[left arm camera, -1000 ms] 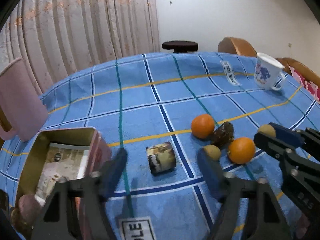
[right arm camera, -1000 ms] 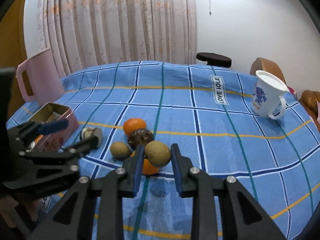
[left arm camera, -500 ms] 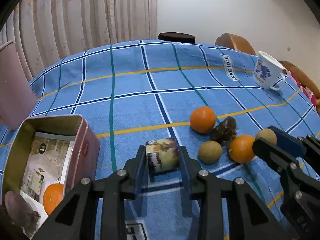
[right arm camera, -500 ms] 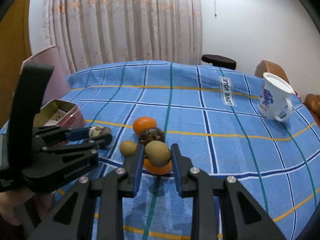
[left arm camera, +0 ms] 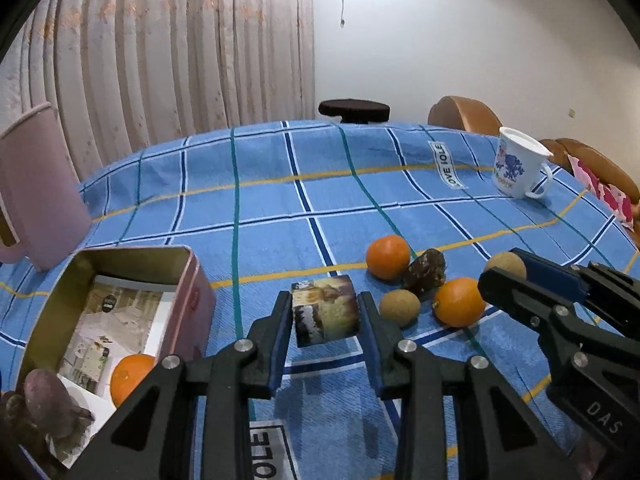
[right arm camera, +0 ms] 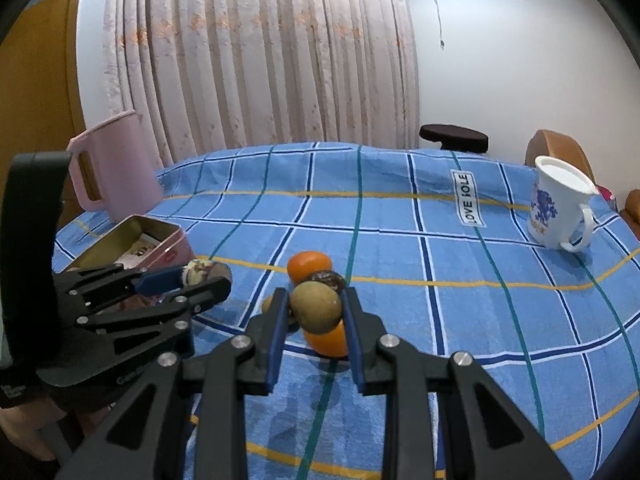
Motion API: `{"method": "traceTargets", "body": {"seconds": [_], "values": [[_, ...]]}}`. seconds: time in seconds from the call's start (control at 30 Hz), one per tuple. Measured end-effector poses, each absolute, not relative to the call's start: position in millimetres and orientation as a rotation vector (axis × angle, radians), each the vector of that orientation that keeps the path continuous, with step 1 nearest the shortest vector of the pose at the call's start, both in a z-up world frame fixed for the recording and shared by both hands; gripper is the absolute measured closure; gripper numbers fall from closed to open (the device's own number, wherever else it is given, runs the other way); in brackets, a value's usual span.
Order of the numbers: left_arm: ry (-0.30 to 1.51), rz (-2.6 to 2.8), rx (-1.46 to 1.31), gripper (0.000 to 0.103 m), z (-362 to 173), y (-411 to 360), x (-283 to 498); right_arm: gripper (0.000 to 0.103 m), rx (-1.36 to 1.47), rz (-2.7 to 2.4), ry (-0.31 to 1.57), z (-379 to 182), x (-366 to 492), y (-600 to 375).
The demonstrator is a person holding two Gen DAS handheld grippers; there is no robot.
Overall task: Organize fruits
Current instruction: 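Lift the cylinder and kiwi and carry them toward the tin box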
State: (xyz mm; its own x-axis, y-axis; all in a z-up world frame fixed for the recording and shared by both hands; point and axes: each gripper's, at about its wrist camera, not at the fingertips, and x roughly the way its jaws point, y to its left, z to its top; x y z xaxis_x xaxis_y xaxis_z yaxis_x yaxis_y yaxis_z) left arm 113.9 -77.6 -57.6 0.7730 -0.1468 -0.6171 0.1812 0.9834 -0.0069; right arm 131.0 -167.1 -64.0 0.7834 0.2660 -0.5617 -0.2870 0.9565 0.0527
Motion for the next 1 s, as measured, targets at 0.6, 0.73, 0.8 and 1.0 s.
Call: {"method": "traceTargets", "body": {"seconds": [0.6,0.73,0.8,1.0], "values": [[0.557,-0.166,0.031,0.069,-46,-73,97,0.073,-0.048,0.314,0.517,-56,117,-167],[0.542,-0.161,0.041,0.069,-44,-74,94,0.073,-0.048,0.315,0.501,-54,114,-168],[0.531,-0.158,0.043,0.069,-44,-74,93,0.073,-0.049,0.315,0.496,-54,114,-168],[0.501,-0.153,0.047,0.069,-42,-75,88,0.073,-0.051,0.318,0.487,-54,113,-167]]}}
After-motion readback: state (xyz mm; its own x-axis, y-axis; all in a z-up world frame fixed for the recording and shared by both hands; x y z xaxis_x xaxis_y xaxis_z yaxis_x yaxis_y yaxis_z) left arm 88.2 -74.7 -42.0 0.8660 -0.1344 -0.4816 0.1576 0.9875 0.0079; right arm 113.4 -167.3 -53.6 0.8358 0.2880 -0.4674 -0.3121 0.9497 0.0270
